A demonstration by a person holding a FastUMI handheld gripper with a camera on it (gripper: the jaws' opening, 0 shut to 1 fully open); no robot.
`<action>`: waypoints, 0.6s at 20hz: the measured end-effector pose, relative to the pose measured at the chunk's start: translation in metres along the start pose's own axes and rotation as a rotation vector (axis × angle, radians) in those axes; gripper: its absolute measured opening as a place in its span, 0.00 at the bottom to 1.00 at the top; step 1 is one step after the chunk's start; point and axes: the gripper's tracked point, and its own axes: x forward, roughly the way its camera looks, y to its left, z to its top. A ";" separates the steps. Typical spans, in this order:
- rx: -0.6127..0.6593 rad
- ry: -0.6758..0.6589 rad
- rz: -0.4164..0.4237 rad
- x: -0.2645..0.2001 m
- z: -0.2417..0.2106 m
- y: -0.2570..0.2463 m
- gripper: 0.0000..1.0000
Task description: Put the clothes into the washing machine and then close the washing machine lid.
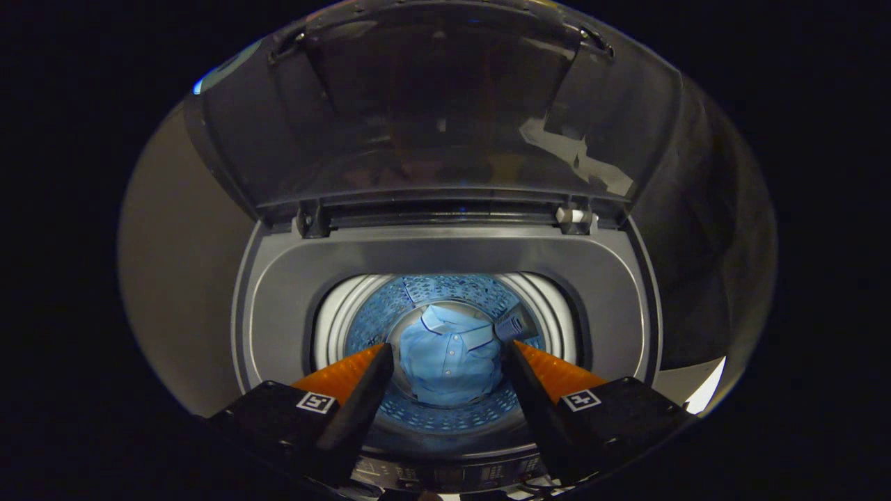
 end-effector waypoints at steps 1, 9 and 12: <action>0.000 -0.018 -0.002 -0.008 0.005 -0.002 1.00; 0.003 -0.174 -0.013 -0.074 0.069 -0.006 1.00; 0.011 -0.249 -0.010 -0.107 0.102 -0.005 1.00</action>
